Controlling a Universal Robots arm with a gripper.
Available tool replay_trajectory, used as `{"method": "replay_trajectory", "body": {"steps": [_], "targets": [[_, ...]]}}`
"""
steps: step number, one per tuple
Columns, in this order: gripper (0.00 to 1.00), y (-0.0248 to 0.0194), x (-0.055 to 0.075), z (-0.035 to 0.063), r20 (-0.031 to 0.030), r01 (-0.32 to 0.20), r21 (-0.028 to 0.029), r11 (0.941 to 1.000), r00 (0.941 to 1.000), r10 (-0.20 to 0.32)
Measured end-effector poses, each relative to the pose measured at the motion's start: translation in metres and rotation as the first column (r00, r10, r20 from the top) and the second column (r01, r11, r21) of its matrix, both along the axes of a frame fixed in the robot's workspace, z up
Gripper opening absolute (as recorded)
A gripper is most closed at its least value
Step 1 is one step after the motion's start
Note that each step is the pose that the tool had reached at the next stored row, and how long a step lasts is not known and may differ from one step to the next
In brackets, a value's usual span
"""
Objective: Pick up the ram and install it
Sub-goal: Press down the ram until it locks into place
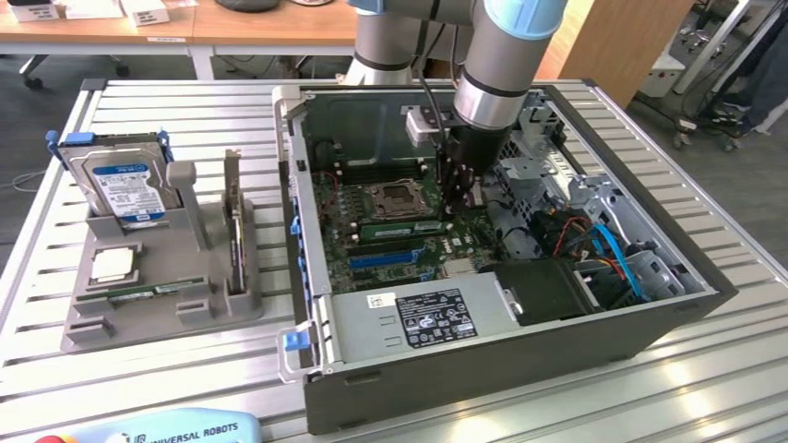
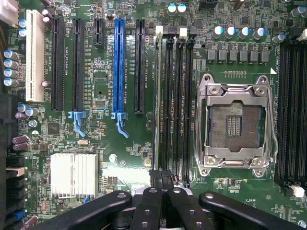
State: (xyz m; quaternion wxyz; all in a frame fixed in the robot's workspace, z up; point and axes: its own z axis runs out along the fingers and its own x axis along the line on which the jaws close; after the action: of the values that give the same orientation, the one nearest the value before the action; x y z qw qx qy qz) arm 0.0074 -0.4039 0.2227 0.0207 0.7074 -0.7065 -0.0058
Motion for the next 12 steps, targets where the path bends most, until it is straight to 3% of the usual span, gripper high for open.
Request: {"method": "replay_trajectory", "body": {"steps": [6, 12], "targets": [[0.10, 0.0001, 0.0000, 0.0006, 0.0002, 0.000, 0.0010, 1.0000, 1.0000, 0.000], [0.10, 0.0000, 0.0000, 0.0096, 0.0001, 0.000, 0.0001, 1.0000, 1.0000, 0.000]]}}
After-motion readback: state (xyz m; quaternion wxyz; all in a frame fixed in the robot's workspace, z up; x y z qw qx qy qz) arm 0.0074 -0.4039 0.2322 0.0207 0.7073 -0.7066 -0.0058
